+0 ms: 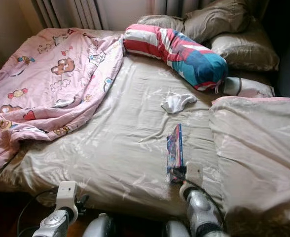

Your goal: Clean up the room

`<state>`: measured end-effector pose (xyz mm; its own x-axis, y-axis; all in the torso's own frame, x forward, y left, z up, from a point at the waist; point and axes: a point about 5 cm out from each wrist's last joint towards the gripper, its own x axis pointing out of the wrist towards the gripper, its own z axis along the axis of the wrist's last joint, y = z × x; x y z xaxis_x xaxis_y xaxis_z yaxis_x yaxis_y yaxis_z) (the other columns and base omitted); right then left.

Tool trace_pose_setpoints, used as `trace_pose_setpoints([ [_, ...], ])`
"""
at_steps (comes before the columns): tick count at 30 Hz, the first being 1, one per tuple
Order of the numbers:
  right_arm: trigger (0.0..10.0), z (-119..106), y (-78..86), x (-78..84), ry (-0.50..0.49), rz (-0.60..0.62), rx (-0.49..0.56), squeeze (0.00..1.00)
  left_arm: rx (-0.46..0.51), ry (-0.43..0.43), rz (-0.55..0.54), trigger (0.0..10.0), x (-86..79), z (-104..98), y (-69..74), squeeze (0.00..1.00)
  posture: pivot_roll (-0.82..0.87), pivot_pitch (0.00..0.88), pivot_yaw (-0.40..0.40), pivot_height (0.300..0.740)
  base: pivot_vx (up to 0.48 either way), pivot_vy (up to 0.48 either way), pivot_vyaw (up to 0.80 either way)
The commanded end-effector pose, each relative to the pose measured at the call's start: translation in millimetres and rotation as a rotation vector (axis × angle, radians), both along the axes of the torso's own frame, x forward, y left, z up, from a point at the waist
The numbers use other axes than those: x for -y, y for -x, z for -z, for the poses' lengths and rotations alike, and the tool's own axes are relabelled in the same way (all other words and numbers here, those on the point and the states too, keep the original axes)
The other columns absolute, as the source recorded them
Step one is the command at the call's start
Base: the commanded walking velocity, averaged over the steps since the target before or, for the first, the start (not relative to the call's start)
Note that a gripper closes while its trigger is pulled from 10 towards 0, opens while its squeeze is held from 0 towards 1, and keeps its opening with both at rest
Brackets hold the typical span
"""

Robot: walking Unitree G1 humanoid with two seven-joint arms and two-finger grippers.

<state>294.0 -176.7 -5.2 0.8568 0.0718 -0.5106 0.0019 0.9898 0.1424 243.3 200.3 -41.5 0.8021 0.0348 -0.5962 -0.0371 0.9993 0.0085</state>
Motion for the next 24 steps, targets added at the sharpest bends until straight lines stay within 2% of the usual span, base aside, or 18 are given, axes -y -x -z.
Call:
trace_pose_setpoints([
  [1,10.0,-5.4,-5.5,-4.2,0.006,-0.027,0.024,0.0,-0.029,-0.019,0.007,10.0,-5.3,4.7,7.7,0.0,-0.03,0.136,0.074,0.664,0.0,0.0,0.0],
  [4,10.0,-8.8,-8.9,-3.9,-0.01,-0.017,0.033,0.0,-0.029,-0.021,0.007,10.0,-5.9,4.4,7.4,0.0,-0.03,0.136,0.075,0.664,0.0,0.0,0.0],
  [10,10.0,-2.7,-5.3,-0.9,0.021,-0.007,-0.044,0.0,-0.027,-0.021,0.009,10.0,-6.2,3.9,6.8,0.0,-0.03,0.137,0.078,0.664,0.0,0.0,0.0],
  [12,10.0,-3.1,-5.7,-0.8,0.0,0.004,-0.043,0.0,-0.026,-0.022,0.009,10.0,-6.6,3.7,6.6,0.0,-0.03,0.138,0.079,0.664,0.0,0.0,0.0],
  [14,10.0,-4.0,-6.7,-2.5,-0.078,0.032,-0.036,0.0,-0.027,-0.024,0.011,10.0,-7.1,3.7,6.8,0.0,-0.03,0.14,0.08,0.664,0.0,0.0,0.0],
  [15,10.0,-3.1,-5.9,-3.9,-0.084,0.023,-0.043,0.0,-0.027,-0.025,0.011,10.0,-7.3,3.8,7.0,0.0,-0.03,0.142,0.081,0.664,0.0,0.0,0.0],
  [17,10.0,0.9,-2.2,-2.9,-0.029,0.008,-0.066,0.0,-0.027,-0.026,0.013,10.0,-7.5,3.8,7.3,0.0,-0.03,0.146,0.083,0.664,0.0,0.0,0.0],
  [24,10.0,5.1,3.3,12.5,0.0,0.087,-0.105,0.0,-0.025,-0.029,0.019,10.0,-8.4,3.3,6.8,0.0,-0.03,0.154,0.089,0.664,0.0,0.0,0.0],
])
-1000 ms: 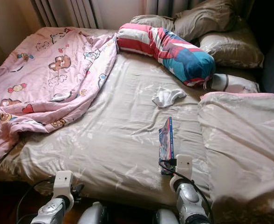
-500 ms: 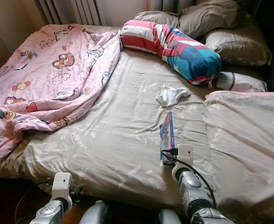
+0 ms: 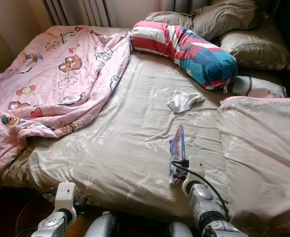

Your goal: Clean up the room

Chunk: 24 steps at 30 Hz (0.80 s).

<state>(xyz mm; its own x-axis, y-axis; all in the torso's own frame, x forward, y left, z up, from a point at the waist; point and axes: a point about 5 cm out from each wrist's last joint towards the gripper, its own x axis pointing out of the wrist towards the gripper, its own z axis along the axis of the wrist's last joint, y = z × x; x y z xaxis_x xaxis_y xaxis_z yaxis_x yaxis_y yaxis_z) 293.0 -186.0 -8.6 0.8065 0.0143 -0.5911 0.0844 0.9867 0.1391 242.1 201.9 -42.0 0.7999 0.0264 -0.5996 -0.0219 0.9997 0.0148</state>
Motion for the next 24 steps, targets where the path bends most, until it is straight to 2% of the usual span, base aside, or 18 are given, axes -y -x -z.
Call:
trace_pose_setpoints([
  [1,10.0,2.0,2.7,4.5,0.004,0.022,-0.011,0.0,-0.02,-0.023,0.004,10.0,-6.8,2.7,5.6,0.0,-0.03,0.154,0.09,0.664,0.0,0.0,0.0],
  [8,10.0,2.7,5.8,18.8,0.091,0.029,-0.041,0.0,-0.02,-0.021,0.009,10.0,-6.2,2.8,5.6,0.0,-0.03,0.156,0.094,0.664,0.0,0.0,0.0],
  [16,10.0,-0.2,3.7,23.6,0.105,0.035,-0.036,0.0,-0.023,-0.02,0.008,10.0,-5.3,3.2,5.6,0.0,-0.03,0.155,0.092,0.664,0.0,0.0,0.0],
  [17,10.0,-0.4,3.5,23.7,0.105,0.036,-0.035,0.03,-0.023,-0.02,0.008,10.0,-5.2,3.2,5.6,0.0,-0.03,0.155,0.092,0.664,0.0,0.0,0.0],
  [18,10.0,-0.7,3.3,23.7,0.106,0.035,-0.034,1.0,-0.021,-0.019,0.008,10.0,-5.0,2.9,5.2,0.0,-0.03,0.155,0.091,0.664,0.0,0.0,0.0],
  [24,10.0,-1.6,2.5,24.8,0.125,0.037,-0.032,1.0,-0.015,-0.018,0.004,10.0,-4.5,2.2,4.3,0.0,-0.03,0.155,0.089,0.664,0.0,0.0,0.0],
])
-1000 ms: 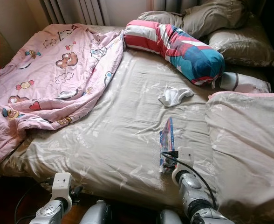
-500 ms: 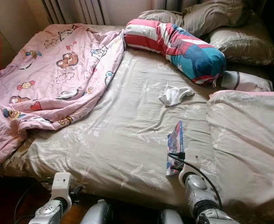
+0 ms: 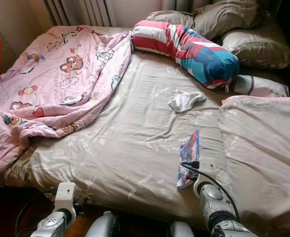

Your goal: Clean up the room

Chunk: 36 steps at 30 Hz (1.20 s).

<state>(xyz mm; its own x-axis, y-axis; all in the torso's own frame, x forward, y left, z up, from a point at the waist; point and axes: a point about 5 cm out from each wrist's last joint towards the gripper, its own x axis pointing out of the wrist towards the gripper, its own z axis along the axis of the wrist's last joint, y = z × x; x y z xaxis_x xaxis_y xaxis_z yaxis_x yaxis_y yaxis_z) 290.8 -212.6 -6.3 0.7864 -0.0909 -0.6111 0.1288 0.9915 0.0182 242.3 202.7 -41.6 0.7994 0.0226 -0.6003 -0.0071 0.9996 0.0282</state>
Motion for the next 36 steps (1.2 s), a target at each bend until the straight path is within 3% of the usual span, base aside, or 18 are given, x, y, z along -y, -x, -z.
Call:
trace_pose_setpoints([
  [1,10.0,0.7,0.3,-1.7,0.008,-0.005,-0.001,1.0,-0.013,-0.005,-0.011,10.0,-3.7,2.5,4.4,0.0,-0.03,0.154,0.089,0.664,0.0,0.0,0.0],
  [14,10.0,-1.6,1.8,10.7,0.1,0.053,0.017,1.0,-0.013,0.0,-0.009,10.0,-2.3,2.4,3.6,0.0,-0.04,0.148,0.087,0.664,0.0,0.0,0.0],
  [16,10.0,-2.8,1.5,13.0,0.137,0.042,0.022,0.8,-0.014,0.001,-0.009,10.0,-2.2,2.4,3.6,0.0,-0.04,0.148,0.087,0.664,0.0,0.0,0.0],
  [17,10.0,-2.3,1.8,11.6,0.137,0.031,0.022,0.17,-0.014,0.001,-0.009,10.0,-2.1,2.5,3.7,0.0,-0.04,0.148,0.087,0.664,0.0,0.0,0.0],
  [18,10.0,-1.8,2.0,10.6,0.135,0.024,0.021,0.17,-0.014,0.001,-0.009,10.0,-2.1,2.5,3.7,0.0,-0.04,0.145,0.086,0.664,0.0,0.0,0.0],
  [19,10.0,-0.5,2.7,8.4,0.131,0.01,0.018,0.0,-0.015,0.002,-0.009,10.0,-2.0,2.5,3.7,0.0,-0.04,0.144,0.085,0.664,0.0,0.0,0.0],
  [24,10.0,13.5,14.6,-6.2,0.169,-0.098,-0.031,0.0,-0.015,0.003,-0.007,10.0,-1.3,2.3,3.1,0.0,-0.04,0.148,0.086,0.664,0.0,0.0,0.0],
  [32,10.0,7.2,15.0,-15.8,0.057,0.042,0.172,0.0,-0.011,0.003,-0.005,10.0,-1.1,1.8,2.5,0.0,-0.04,0.158,0.087,0.664,0.0,0.0,0.0],
  [36,10.0,9.2,18.6,-16.2,0.042,0.063,0.184,0.0,-0.009,0.005,0.0,10.0,0.8,1.8,2.0,0.0,-0.04,0.161,0.086,0.65,0.0,0.0,0.0],
])
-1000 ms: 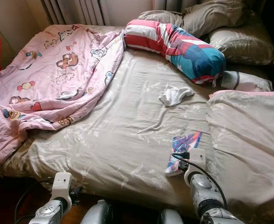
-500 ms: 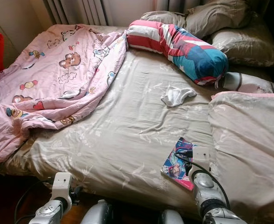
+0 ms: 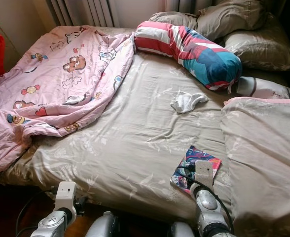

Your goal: Clean up the room

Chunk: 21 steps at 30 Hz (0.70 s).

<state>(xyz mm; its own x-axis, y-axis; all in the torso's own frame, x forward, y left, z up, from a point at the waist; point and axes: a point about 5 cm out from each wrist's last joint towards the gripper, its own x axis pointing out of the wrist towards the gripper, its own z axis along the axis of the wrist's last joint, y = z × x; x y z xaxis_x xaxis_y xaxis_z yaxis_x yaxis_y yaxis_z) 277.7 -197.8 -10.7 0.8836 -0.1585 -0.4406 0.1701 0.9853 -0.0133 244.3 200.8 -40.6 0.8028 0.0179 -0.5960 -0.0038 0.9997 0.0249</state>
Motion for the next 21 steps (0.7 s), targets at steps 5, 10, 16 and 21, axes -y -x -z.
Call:
trace_pose_setpoints([
  [5,10.0,7.5,9.6,-1.2,-0.017,0.019,-0.006,0.0,-0.015,0.003,-0.005,10.0,-1.2,3.2,4.6,0.0,-0.04,0.159,0.084,0.603,0.0,0.0,0.0],
  [10,10.0,1.3,3.6,-4.5,-0.032,0.022,0.04,0.0,-0.018,0.003,-0.006,10.0,-1.8,3.9,5.9,0.0,-0.04,0.151,0.083,0.599,0.0,0.0,0.0],
  [16,10.0,-1.5,-0.2,-6.4,-0.061,0.022,0.052,0.0,-0.015,0.003,-0.008,10.0,-2.0,3.3,4.9,0.0,-0.04,0.142,0.082,0.599,0.0,0.0,0.0],
  [21,10.0,-4.0,-4.0,-10.8,-0.072,-0.016,0.062,0.0,-0.005,0.007,-0.007,10.0,-1.3,2.4,4.0,0.0,-0.04,0.131,0.083,0.599,0.0,0.0,0.0],
])
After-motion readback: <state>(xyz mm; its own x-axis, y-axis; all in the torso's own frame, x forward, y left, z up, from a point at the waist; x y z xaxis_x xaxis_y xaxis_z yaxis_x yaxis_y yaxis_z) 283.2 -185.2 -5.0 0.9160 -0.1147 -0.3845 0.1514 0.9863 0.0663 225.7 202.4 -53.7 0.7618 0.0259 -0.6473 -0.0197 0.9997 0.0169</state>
